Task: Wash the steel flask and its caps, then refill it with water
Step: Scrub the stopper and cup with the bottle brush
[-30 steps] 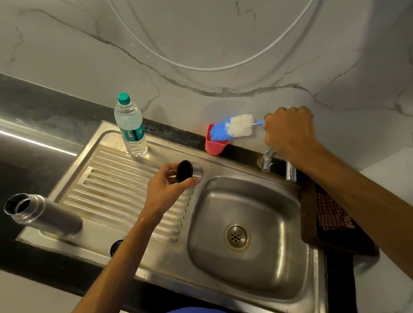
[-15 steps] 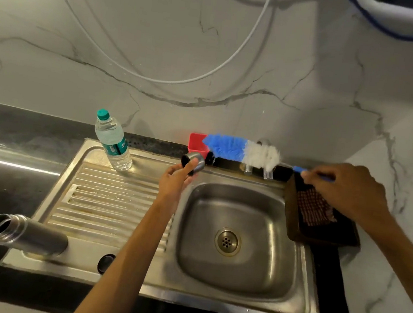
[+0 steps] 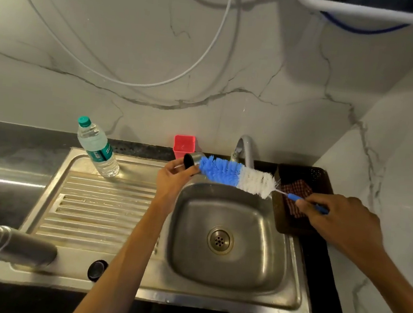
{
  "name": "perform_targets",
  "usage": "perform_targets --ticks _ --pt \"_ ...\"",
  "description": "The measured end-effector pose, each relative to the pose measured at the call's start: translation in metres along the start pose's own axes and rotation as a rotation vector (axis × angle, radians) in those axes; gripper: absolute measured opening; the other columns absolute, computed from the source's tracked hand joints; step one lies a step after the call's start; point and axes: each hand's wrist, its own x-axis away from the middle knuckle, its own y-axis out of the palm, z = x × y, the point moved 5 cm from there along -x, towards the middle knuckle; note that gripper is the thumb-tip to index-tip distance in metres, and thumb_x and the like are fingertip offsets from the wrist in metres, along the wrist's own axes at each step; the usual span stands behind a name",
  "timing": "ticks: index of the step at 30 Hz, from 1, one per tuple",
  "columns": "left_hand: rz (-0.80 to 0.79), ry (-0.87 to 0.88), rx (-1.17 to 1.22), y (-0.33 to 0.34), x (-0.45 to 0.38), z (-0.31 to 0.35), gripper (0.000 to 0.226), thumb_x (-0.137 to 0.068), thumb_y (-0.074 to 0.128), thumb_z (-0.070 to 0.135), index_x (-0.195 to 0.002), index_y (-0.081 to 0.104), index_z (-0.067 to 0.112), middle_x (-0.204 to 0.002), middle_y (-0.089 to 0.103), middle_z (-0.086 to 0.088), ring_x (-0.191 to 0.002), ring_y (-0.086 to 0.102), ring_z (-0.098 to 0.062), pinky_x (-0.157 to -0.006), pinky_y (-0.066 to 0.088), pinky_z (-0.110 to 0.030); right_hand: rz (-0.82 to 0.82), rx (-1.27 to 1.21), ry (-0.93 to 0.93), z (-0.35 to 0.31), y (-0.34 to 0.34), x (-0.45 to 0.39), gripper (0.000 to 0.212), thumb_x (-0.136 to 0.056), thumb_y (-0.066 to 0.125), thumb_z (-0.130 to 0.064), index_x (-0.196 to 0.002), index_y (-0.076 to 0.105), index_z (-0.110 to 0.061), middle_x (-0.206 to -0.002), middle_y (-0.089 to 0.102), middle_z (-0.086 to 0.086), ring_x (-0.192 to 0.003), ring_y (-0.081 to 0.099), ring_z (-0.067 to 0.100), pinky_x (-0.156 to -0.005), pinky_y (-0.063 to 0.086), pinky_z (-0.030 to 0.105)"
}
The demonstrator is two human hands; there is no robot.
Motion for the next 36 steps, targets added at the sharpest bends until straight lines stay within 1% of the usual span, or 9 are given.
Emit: perform_targets --ticks 4,9,14,16,21,26,30,33,36 --pt "-0.092 0.058 -0.107 -0.004 0.019 0.0 0.049 -0.077 0.094 0.018 -0.121 0.072 0.015 -0.1 0.082 -0.005 -0.097 0.08 -0.022 -0.099 0.061 -0.043 -0.044 -0.075 0.062 0.013 0.002 0.003 0.016 -0.094 0.061 -0.06 -0.093 0.068 -0.046 -0.074 0.057 -0.016 -0.067 0.05 0.002 -0.062 0.04 0.029" --pt "-0.262 0.14 -0.301 0.016 0.04 -0.003 0.056 -0.07 0.098 0.031 -0.12 0.075 0.023 -0.103 0.082 0.005 -0.097 0.079 -0.013 -0.096 0.062 -0.039 0.011 -0.057 -0.006 0.004 0.027 0.009 0.03 -0.094 0.058 -0.063 -0.086 0.073 -0.038 -0.07 0.064 -0.014 -0.065 0.055 0.003 -0.057 0.04 0.025" --pt "-0.103 0.029 0.001 0.014 0.034 0.001 0.074 -0.059 0.104 0.039 -0.123 0.073 0.017 -0.109 0.081 -0.005 -0.103 0.078 -0.025 -0.1 0.06 -0.046 0.063 -0.09 -0.037 -0.002 0.024 0.008 0.024 -0.094 0.058 -0.061 -0.088 0.07 -0.04 -0.069 0.059 -0.017 -0.065 0.055 0.006 -0.057 0.038 0.026" --pt "-0.08 0.061 -0.02 0.008 0.034 0.004 0.068 -0.065 0.101 0.035 -0.123 0.069 0.022 -0.106 0.081 -0.004 -0.101 0.078 -0.025 -0.095 0.061 -0.043 0.068 -0.107 -0.044 -0.001 0.021 0.011 0.023 -0.094 0.059 -0.061 -0.089 0.07 -0.041 -0.069 0.06 -0.017 -0.065 0.056 0.006 -0.057 0.04 0.025" --pt "-0.274 0.241 -0.195 0.023 0.049 0.002 0.066 -0.072 0.095 0.005 -0.127 0.065 0.028 -0.12 0.075 -0.001 -0.11 0.074 -0.022 -0.094 0.061 -0.036 0.057 -0.112 -0.056 -0.013 0.035 0.009 0.028 -0.096 0.058 -0.059 -0.083 0.069 -0.036 -0.061 0.058 -0.014 -0.058 0.055 0.005 -0.055 0.038 0.025" --pt "-0.13 0.192 0.082 -0.013 0.037 0.005 0.063 -0.083 0.081 -0.01 -0.134 0.06 0.02 -0.129 0.07 -0.014 -0.111 0.074 -0.04 -0.097 0.059 -0.057 0.125 -0.113 -0.085 -0.007 0.027 0.021 0.024 -0.093 0.063 -0.057 -0.084 0.072 -0.037 -0.06 0.059 -0.015 -0.054 0.054 0.004 -0.05 0.038 0.022" --pt "-0.263 0.247 -0.117 0.013 0.051 -0.004 0.063 -0.08 0.085 -0.004 -0.13 0.062 0.025 -0.127 0.07 -0.003 -0.113 0.073 -0.034 -0.095 0.062 -0.044 0.098 -0.137 -0.074 -0.01 0.036 0.025 0.027 -0.093 0.058 -0.061 -0.088 0.071 -0.039 -0.065 0.06 -0.016 -0.061 0.055 0.004 -0.058 0.038 0.027" --pt "-0.288 0.136 0.043 0.027 0.055 -0.008 0.065 -0.076 0.092 0.007 -0.131 0.061 0.023 -0.131 0.067 -0.013 -0.115 0.073 -0.035 -0.101 0.059 -0.047 0.103 -0.137 -0.075 -0.011 0.037 0.023 0.03 -0.094 0.056 -0.061 -0.088 0.071 -0.036 -0.066 0.061 -0.016 -0.062 0.054 0.003 -0.058 0.037 0.027" --pt "-0.198 0.092 0.172 0.011 0.047 0.0 0.072 -0.073 0.095 0.018 -0.134 0.059 0.016 -0.129 0.068 -0.023 -0.115 0.073 -0.037 -0.105 0.056 -0.053 0.12 -0.126 -0.09 -0.008 0.032 0.027 0.026 -0.094 0.059 -0.058 -0.085 0.071 -0.037 -0.061 0.059 -0.017 -0.057 0.052 0.001 -0.054 0.033 0.021"
